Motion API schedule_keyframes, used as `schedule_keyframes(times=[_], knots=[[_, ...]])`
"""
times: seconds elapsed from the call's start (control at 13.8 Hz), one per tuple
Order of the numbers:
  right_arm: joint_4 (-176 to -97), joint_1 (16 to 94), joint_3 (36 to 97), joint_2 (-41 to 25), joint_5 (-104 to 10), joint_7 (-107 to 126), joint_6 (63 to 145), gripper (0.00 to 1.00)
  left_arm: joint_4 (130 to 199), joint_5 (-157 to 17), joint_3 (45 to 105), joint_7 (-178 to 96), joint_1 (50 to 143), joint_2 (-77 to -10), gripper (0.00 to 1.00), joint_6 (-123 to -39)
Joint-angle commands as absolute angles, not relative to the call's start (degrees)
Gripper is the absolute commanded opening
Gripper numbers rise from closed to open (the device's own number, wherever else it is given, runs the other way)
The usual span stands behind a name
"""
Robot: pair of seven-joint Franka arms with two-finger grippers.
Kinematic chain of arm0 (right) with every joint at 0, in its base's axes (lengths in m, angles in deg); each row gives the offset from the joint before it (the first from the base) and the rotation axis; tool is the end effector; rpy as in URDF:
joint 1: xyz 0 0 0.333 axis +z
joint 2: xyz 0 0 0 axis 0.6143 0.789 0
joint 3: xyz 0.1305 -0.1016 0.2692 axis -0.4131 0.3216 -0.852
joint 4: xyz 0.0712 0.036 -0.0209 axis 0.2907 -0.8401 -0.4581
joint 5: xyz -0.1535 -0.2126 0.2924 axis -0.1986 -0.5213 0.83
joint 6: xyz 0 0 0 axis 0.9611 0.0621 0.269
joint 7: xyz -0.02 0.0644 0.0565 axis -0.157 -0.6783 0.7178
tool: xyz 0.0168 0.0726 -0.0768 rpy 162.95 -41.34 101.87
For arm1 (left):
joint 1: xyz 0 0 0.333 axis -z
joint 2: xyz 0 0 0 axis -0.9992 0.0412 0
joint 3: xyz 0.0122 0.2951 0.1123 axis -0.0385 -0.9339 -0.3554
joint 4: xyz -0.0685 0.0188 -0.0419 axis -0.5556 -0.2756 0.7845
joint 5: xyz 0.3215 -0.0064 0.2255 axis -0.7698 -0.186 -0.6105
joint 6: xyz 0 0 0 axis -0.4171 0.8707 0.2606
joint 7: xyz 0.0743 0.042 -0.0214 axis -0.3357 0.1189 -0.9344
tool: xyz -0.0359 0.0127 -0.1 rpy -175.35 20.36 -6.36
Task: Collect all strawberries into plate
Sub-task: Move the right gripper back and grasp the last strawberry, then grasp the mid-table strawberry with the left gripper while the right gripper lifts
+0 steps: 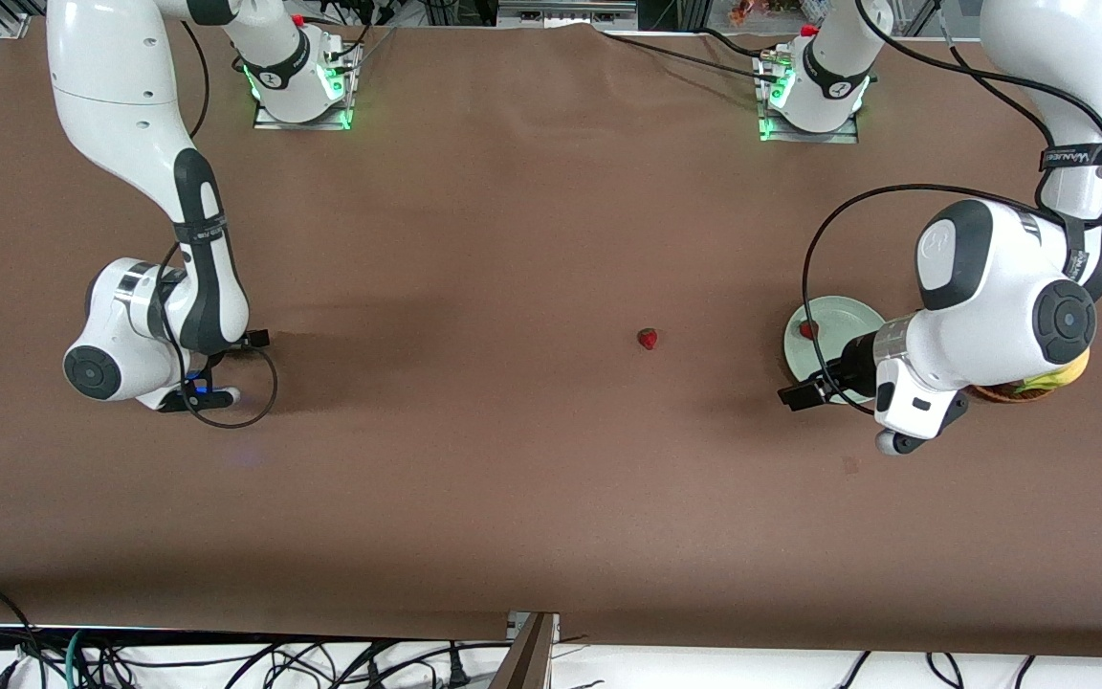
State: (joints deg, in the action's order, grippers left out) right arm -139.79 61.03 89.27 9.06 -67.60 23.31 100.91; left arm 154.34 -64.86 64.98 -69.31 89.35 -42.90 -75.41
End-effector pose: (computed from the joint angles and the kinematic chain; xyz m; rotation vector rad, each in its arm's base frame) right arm 0.6014 -0.0243 0.1669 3.0590 0.1604 -0.6867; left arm 0.6673 -0.1168 0.3816 2.7876 0.7781 -0.2416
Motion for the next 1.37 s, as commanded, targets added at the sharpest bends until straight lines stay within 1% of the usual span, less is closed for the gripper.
schedule_keyframes(times=[0.0,0.14,0.22,0.43,0.51,0.65,0.79,0.94,1.01,1.16,1.3], knots=[[-142.9,61.5,89.2,6.2,-68.5,24.5,102.2,0.94,152.4,-65.0,64.6,-69.8,89.2,-42.8,1.00,-74.2],[-142.9,61.4,89.2,6.2,-68.5,24.5,102.5,0.82,152.4,-65.0,64.6,-69.8,89.2,-42.8,1.00,-74.1],[-142.9,61.4,89.2,6.3,-68.5,24.5,102.5,0.79,152.4,-65.0,64.5,-69.8,89.2,-42.8,1.00,-74.1],[-143.1,61.3,89.2,6.5,-68.6,24.5,103.4,0.78,152.4,-65.0,64.4,-69.8,89.1,-43.1,1.00,-74.0],[-143.4,61.3,89.2,6.6,-68.5,24.6,104.0,0.73,152.4,-65.0,64.4,-69.7,89.0,-43.2,1.00,-73.9],[-143.5,61.1,89.2,6.8,-68.5,24.9,104.6,0.56,152.4,-65.0,64.4,-69.7,88.7,-43.3,1.00,-73.6],[-143.3,61.1,89.2,6.7,-68.5,25.0,104.6,0.34,151.8,-65.0,64.4,-69.7,88.7,-43.2,1.00,-73.3],[-142.7,61.2,89.2,6.7,-68.3,25.0,104.6,0.17,151.7,-65.0,64.4,-69.7,88.7,-43.2,1.00,-72.8],[-142.6,61.3,89.2,6.7,-68.1,24.9,104.7,0.11,151.7,-65.0,64.4,-69.7,88.7,-43.2,1.00,-72.8],[-140.8,61.3,89.1,6.7,-67.9,24.5,104.5,0.10,151.7,-65.0,64.4,-69.7,88.7,-43.2,1.00,-72.7],[-137.2,61.5,88.7,6.7,-67.7,24.0,104.1,0.10,151.7,-65.1,64.4,-69.7,88.7,-43.2,1.00,-72.7]])
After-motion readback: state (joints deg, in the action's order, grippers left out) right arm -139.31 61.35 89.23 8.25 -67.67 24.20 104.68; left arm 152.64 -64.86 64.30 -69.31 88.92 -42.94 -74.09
